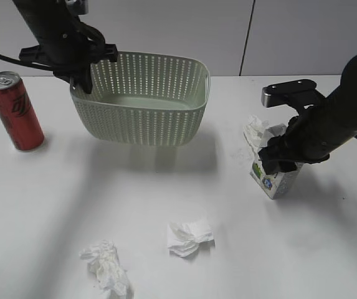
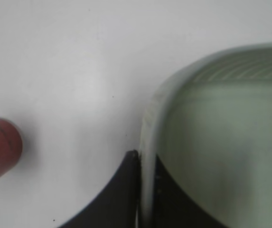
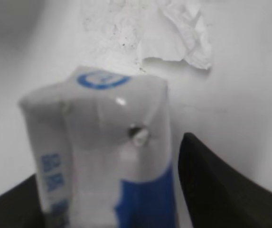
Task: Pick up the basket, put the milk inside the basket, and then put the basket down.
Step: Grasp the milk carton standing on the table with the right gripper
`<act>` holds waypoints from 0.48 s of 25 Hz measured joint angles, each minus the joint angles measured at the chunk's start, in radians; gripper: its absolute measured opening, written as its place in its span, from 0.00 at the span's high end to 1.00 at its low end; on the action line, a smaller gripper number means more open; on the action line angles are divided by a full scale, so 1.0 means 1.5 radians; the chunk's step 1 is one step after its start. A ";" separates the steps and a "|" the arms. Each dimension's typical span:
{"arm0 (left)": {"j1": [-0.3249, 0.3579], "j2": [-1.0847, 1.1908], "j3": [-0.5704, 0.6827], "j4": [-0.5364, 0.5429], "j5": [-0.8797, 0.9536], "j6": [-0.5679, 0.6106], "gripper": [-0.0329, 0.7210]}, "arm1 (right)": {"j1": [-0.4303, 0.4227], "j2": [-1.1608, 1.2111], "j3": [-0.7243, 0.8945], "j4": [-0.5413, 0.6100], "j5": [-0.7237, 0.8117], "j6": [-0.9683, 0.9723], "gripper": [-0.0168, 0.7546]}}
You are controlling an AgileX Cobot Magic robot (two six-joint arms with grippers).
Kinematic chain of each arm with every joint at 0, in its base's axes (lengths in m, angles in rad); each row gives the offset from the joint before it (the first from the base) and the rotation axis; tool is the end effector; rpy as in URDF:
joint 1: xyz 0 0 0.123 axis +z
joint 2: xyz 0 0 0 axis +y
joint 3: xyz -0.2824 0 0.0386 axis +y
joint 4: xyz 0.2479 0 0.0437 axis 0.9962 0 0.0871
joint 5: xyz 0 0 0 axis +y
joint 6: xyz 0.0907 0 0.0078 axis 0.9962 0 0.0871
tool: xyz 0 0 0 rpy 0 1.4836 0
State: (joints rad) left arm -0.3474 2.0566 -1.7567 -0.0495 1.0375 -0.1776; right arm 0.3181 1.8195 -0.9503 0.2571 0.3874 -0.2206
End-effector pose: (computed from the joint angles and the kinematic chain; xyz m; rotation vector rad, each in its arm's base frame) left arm 0.4165 -0.1549 0.2369 0.2148 2.8302 -0.1831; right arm 0.3169 0.1136 0.1430 -0.4369 2.7067 0.2262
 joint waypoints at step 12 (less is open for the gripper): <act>0.000 0.000 0.000 0.005 -0.002 0.000 0.95 | 0.000 -0.006 -0.125 0.002 0.198 0.000 0.55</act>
State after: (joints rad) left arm -0.3474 2.0566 -1.7567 -0.0424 1.0349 -0.1776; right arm 0.3181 1.8100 -1.1383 0.2602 0.6842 -0.2206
